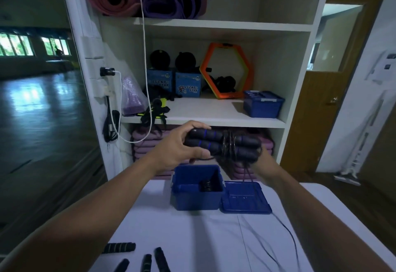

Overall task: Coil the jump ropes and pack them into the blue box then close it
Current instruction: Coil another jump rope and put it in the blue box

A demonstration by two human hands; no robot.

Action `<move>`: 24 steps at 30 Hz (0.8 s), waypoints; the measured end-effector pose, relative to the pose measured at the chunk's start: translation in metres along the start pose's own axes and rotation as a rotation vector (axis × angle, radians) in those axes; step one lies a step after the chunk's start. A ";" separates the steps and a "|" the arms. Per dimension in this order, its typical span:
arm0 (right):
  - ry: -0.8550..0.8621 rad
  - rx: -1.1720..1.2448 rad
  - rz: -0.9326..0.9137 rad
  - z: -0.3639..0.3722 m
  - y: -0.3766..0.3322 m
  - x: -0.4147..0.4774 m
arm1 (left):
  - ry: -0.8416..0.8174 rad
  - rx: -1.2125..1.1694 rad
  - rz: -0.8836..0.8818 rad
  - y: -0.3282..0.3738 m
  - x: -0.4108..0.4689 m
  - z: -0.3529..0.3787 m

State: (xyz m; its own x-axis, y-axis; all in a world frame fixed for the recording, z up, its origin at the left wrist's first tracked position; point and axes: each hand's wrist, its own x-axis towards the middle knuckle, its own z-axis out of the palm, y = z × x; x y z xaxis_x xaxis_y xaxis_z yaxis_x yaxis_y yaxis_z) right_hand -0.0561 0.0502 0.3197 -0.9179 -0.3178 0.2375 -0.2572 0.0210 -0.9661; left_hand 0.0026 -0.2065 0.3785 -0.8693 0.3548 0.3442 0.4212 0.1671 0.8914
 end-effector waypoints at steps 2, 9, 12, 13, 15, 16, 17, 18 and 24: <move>0.046 0.063 0.065 0.008 0.012 -0.002 | 0.132 -0.050 0.037 0.002 0.012 0.005; -0.114 -0.163 0.115 0.020 0.018 -0.011 | 0.605 0.204 -0.050 -0.033 0.063 0.001; -0.200 -0.500 -0.009 0.017 -0.001 -0.003 | 0.518 0.647 -0.045 -0.049 0.069 0.000; -0.216 -0.656 -0.070 0.015 -0.006 0.002 | 0.450 0.745 -0.032 -0.055 0.070 0.001; -0.173 -0.850 -0.154 0.006 -0.017 0.012 | 0.326 0.808 -0.019 -0.064 0.070 0.005; -0.133 -0.891 -0.179 0.000 -0.023 0.016 | 0.267 0.788 -0.027 -0.067 0.068 0.006; -0.097 -0.916 -0.198 -0.007 -0.028 0.020 | 0.210 0.758 -0.040 -0.069 0.066 0.006; -0.067 -0.936 -0.222 -0.014 -0.032 0.024 | 0.157 0.728 -0.057 -0.069 0.065 0.006; -0.107 -0.862 -0.349 -0.036 -0.060 0.043 | -0.111 0.343 -0.094 -0.041 0.050 0.016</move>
State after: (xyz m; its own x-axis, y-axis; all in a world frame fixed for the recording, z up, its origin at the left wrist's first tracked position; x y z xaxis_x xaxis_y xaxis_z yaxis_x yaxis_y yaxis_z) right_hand -0.0913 0.0692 0.3913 -0.7250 -0.5233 0.4478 -0.6874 0.5900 -0.4235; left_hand -0.0539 -0.1809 0.3543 -0.8829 0.4177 0.2145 0.4192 0.4954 0.7608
